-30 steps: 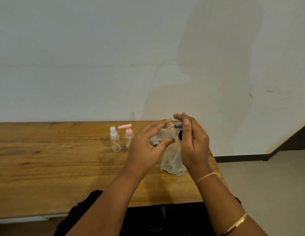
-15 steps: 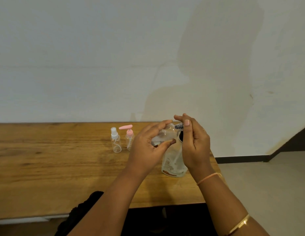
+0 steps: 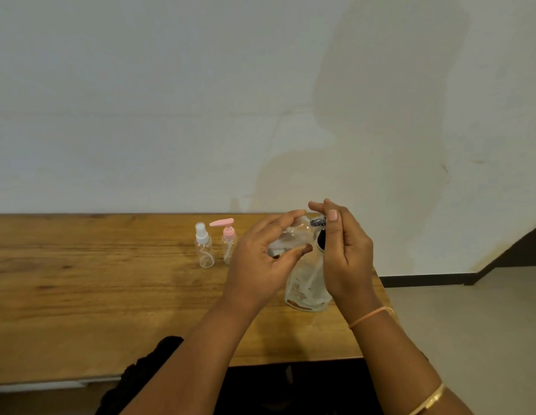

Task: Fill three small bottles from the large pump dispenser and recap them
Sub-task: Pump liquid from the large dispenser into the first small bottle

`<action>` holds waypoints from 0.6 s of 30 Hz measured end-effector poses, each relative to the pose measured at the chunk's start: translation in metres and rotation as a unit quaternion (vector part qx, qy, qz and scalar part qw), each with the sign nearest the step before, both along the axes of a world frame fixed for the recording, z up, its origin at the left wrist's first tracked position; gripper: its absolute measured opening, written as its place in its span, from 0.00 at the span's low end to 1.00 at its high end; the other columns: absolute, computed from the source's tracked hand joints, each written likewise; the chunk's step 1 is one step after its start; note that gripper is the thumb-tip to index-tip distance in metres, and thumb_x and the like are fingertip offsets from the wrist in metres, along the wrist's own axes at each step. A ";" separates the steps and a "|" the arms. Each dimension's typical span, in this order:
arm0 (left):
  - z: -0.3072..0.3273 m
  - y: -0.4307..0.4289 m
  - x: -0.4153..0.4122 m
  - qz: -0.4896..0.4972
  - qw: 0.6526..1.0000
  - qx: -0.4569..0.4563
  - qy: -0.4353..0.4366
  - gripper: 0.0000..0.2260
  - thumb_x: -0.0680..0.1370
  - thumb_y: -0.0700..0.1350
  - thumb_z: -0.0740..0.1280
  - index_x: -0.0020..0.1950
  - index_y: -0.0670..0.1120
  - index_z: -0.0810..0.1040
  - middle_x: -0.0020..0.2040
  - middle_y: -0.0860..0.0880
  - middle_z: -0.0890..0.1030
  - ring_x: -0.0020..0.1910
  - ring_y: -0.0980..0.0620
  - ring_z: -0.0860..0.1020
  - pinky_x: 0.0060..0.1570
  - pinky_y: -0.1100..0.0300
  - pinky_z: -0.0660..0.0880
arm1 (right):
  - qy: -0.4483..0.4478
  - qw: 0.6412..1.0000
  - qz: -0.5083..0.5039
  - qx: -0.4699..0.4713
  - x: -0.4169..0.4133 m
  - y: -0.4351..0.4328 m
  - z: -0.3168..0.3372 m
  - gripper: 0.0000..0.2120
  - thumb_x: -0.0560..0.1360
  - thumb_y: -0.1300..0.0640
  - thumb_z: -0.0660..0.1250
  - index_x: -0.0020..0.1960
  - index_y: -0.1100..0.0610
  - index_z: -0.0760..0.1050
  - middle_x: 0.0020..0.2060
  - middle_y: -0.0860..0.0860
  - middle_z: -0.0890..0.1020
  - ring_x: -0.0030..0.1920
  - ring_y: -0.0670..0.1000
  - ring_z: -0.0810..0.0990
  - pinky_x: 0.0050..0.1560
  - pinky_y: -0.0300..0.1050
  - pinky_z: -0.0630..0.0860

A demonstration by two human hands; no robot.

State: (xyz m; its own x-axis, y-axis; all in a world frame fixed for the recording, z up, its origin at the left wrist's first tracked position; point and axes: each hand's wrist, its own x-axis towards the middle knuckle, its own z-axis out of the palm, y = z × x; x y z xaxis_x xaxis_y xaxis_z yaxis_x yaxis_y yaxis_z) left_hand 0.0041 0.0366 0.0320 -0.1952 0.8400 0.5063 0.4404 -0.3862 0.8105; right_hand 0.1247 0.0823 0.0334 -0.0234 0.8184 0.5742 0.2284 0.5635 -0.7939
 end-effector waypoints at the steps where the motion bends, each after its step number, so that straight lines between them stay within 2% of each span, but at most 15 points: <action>1: 0.002 0.000 0.000 0.000 1.000 0.007 0.002 0.24 0.69 0.43 0.75 0.61 0.58 0.74 0.55 0.58 0.79 0.57 0.66 0.74 0.55 0.76 0.68 | 0.006 1.000 0.003 0.002 0.000 0.000 0.002 0.15 0.79 0.47 0.50 0.55 0.43 0.75 0.53 0.38 0.79 0.65 0.43 0.72 0.64 0.55 0.71; 3: 0.005 0.000 -0.001 0.002 1.000 0.022 0.009 0.24 0.69 0.42 0.75 0.61 0.57 0.73 0.55 0.57 0.79 0.57 0.67 0.74 0.55 0.77 0.67 | 0.005 1.000 0.001 0.010 0.000 -0.001 0.006 0.16 0.79 0.48 0.50 0.56 0.47 0.76 0.54 0.38 0.79 0.66 0.42 0.72 0.64 0.53 0.71; 6: 0.005 0.001 -0.001 0.006 1.000 0.022 0.012 0.24 0.69 0.42 0.75 0.61 0.58 0.73 0.54 0.57 0.79 0.56 0.68 0.73 0.54 0.78 0.66 | -0.004 1.000 -0.007 0.010 -0.001 0.000 0.005 0.16 0.80 0.48 0.50 0.56 0.47 0.76 0.53 0.38 0.78 0.65 0.44 0.72 0.64 0.57 0.70; 9: 0.000 0.001 0.000 0.004 1.000 -0.005 -0.004 0.25 0.69 0.43 0.75 0.60 0.62 0.72 0.54 0.59 0.78 0.56 0.67 0.74 0.54 0.77 0.68 | -0.012 1.000 -0.018 0.015 -0.003 0.002 -0.002 0.16 0.80 0.47 0.50 0.56 0.46 0.75 0.53 0.36 0.78 0.64 0.46 0.74 0.62 0.62 0.70; 12: -0.003 -0.001 -0.002 0.006 1.000 -0.027 -0.001 0.25 0.70 0.45 0.74 0.60 0.65 0.71 0.55 0.60 0.78 0.57 0.68 0.73 0.53 0.78 0.68 | -0.023 0.999 -0.028 0.010 -0.007 0.000 -0.004 0.14 0.79 0.46 0.49 0.54 0.42 0.73 0.51 0.33 0.77 0.64 0.44 0.73 0.62 0.62 0.69; 15: 0.001 -0.002 -0.001 0.001 1.000 -0.020 -0.006 0.25 0.69 0.44 0.75 0.59 0.64 0.71 0.54 0.59 0.79 0.56 0.68 0.73 0.53 0.78 0.67 | -0.005 1.000 -0.024 0.001 -0.005 -0.004 0.001 0.13 0.79 0.46 0.49 0.53 0.38 0.72 0.52 0.32 0.77 0.65 0.43 0.72 0.63 0.62 0.69; 18: 0.006 -0.003 0.000 0.004 1.000 0.005 0.013 0.24 0.69 0.43 0.75 0.60 0.62 0.72 0.54 0.60 0.78 0.56 0.70 0.72 0.53 0.79 0.66 | -0.009 1.000 -0.021 0.006 -0.002 -0.006 0.008 0.14 0.79 0.46 0.49 0.54 0.39 0.73 0.53 0.32 0.76 0.66 0.40 0.70 0.65 0.60 0.67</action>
